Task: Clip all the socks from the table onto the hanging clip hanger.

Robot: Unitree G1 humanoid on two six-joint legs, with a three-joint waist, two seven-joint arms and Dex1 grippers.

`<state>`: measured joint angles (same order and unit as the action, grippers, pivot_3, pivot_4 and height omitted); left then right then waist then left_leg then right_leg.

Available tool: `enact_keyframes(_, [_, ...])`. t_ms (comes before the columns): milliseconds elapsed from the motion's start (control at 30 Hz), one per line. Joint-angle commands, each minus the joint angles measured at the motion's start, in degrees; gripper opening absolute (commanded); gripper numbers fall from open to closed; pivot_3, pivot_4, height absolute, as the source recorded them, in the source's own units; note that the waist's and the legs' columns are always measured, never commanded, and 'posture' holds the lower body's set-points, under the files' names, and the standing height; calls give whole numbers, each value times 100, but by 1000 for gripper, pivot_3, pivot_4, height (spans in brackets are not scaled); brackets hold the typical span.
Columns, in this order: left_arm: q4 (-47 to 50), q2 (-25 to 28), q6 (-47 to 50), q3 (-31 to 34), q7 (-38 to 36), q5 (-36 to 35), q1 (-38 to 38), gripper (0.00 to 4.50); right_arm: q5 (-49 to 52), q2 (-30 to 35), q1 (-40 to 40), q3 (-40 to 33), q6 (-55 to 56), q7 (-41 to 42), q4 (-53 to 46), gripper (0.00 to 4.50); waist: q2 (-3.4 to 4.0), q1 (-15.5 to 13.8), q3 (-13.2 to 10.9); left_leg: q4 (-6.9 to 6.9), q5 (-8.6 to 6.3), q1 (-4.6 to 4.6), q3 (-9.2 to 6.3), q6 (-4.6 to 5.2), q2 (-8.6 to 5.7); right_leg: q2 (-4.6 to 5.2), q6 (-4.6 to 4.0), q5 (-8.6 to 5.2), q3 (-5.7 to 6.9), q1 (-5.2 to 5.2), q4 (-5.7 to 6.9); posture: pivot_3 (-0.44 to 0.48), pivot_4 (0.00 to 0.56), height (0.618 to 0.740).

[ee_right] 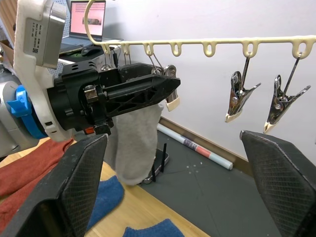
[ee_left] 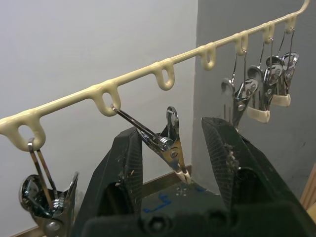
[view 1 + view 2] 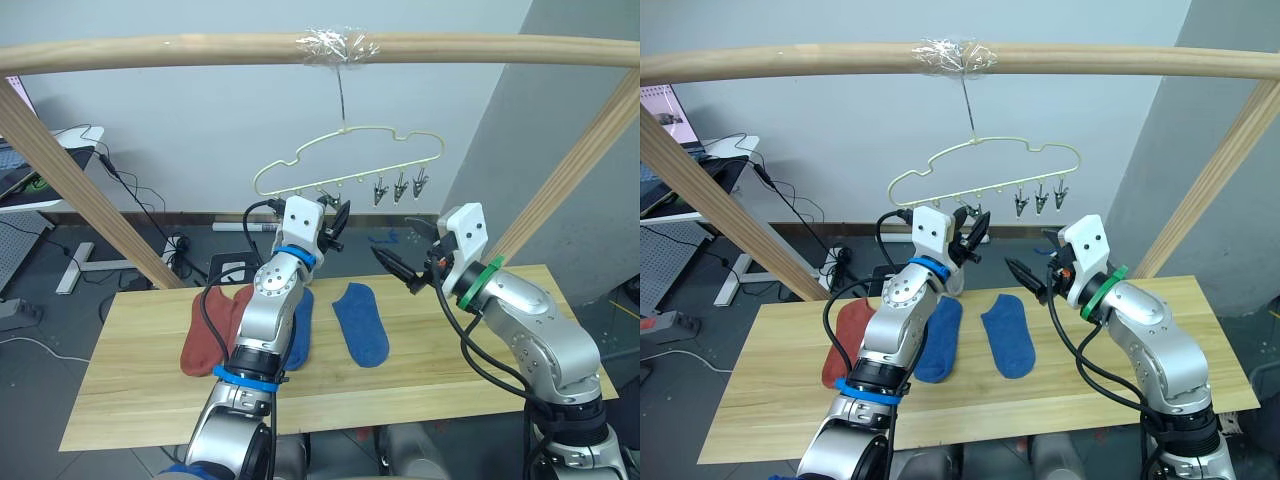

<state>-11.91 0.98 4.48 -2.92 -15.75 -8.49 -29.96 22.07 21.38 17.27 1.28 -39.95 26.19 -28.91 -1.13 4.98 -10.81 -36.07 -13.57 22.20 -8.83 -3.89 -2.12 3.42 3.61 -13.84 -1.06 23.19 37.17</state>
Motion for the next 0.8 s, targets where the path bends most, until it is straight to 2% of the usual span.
enact_keyframes(33, [101,-37,-95,63,-10,-55,-134,2077,80,5,126,-95,87,-5,-91,4500,0,0,0,0,0,0,0,0,0,0,0,0,0,0,0,-174,147,740])
enact_keyframes(700, [43,-81,-98,218,87,-59,-201,2077,71,-16,121,-52,85,-28,-117,4500,0,1,0,-3,1,-1,1,1,-1,0,-1,3,-2,0,4,-173,146,740])
enact_keyframes(800, [57,-97,-101,231,32,-123,-196,1550,73,-18,119,-51,91,-28,-119,4500,0,1,0,-3,2,-1,1,2,-1,0,-2,4,-2,0,4,-173,146,740])
